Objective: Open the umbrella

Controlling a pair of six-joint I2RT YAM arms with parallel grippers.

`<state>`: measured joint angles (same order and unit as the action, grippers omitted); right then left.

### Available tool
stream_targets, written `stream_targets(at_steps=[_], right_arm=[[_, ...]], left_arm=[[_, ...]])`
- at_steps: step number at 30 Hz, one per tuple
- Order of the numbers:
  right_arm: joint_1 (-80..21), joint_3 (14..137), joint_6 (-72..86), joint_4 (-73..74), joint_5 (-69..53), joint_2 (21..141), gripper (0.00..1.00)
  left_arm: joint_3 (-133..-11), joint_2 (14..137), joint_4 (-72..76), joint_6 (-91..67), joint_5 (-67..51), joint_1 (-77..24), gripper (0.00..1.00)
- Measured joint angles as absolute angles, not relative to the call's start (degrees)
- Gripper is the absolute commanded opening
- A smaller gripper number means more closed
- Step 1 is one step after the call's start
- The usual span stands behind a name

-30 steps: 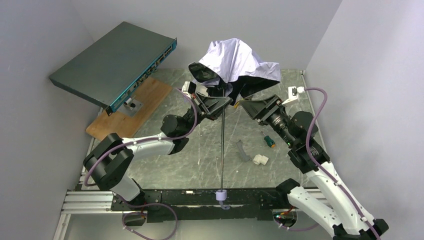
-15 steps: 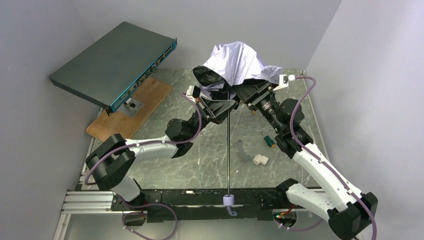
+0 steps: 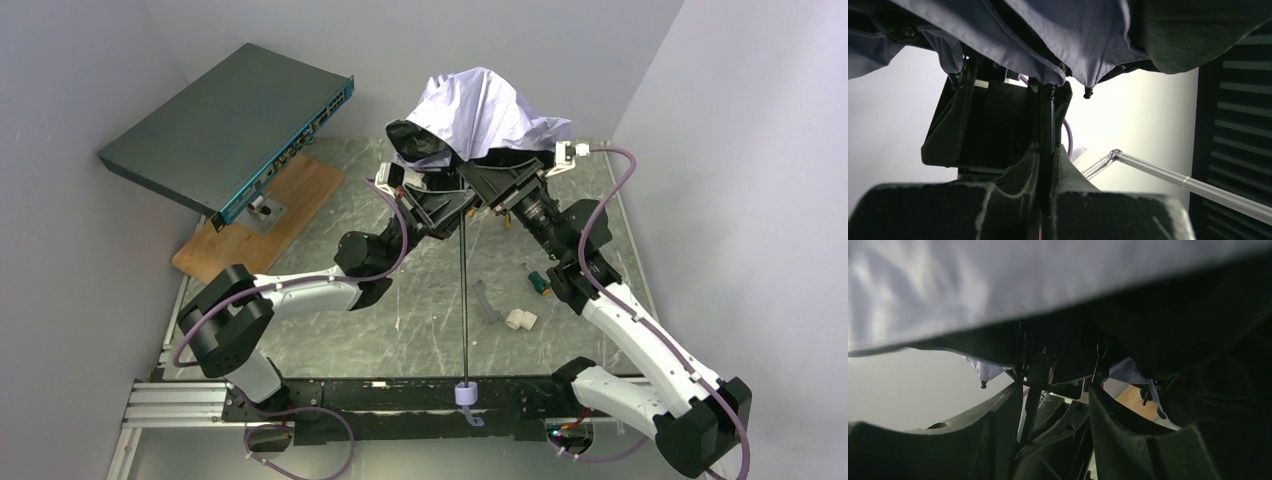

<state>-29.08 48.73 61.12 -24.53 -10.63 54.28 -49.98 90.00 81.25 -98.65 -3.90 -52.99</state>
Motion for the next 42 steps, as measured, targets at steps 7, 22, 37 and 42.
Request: stream_targets(at_steps=[7,22,37,42], right_arm=[[-29.1,51.0,61.7,-25.3,-12.9,57.6,0.46],[-30.2,63.2,50.3,1.7,-11.8,58.7,0.0],[-46.3,73.7,41.1,29.6,14.8,63.5,0.0],[-50.0,74.7,40.6,33.0,20.6,65.3,0.0]], left_arm=[[-51.1,91.3,82.0,-98.8,-4.0,-53.0,0.0],[-42.8,88.0,83.2,-93.9,-7.4,-54.4,0.62],[-46.9,77.1,42.9,-74.8,-16.4,-53.5,0.41],[-47.3,72.6,30.1,-69.3,-14.6,-53.5,0.3]])
